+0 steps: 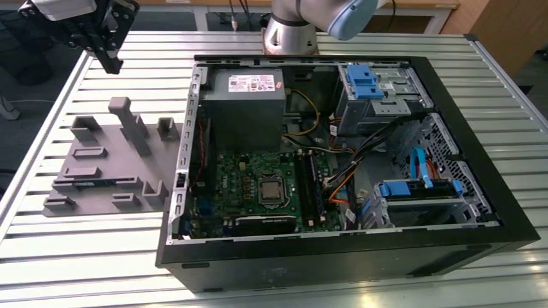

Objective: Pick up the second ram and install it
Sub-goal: 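Reach for the second ram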

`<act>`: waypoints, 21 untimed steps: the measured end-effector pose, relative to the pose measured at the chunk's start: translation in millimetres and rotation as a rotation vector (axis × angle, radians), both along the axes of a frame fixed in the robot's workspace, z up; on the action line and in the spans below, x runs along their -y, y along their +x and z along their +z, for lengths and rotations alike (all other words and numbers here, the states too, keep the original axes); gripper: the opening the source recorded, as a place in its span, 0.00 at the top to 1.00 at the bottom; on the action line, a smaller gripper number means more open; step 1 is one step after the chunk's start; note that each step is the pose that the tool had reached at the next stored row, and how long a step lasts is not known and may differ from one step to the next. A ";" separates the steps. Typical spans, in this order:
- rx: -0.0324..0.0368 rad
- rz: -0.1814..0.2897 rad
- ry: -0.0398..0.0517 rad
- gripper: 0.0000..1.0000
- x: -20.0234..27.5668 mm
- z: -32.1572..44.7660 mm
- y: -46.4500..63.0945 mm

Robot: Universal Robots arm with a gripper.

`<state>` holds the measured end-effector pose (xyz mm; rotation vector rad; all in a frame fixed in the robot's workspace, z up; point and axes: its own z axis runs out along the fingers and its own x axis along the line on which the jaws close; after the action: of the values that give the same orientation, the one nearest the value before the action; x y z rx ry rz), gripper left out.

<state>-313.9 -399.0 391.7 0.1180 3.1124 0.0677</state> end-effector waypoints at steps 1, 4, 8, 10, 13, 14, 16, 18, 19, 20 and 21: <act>-0.0001 0.000 -0.0001 0.89 0.0 0.0 -2.1; -0.0001 0.000 -0.0001 0.89 0.1 -0.1 -7.4; 0.0000 0.000 -0.0001 0.89 1.7 -0.3 -13.9; -0.0001 0.000 -0.0003 0.89 2.6 -0.5 -16.7; -0.0001 0.000 -0.0064 0.89 3.1 -0.6 -17.9; -0.0009 0.000 -0.0107 0.89 3.1 -0.5 -17.9; -0.0032 0.000 -0.0173 0.89 3.3 -0.7 -18.0; -0.0067 0.002 -0.0178 0.89 3.7 -0.9 -18.7; -0.0076 0.007 -0.0178 0.89 4.0 -1.1 -19.3; -0.0075 0.013 -0.0177 0.89 4.3 -1.4 -19.9; -0.0077 0.019 -0.0177 0.89 4.6 -1.6 -20.5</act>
<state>-334.4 -403.5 390.1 0.0882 3.1213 0.0402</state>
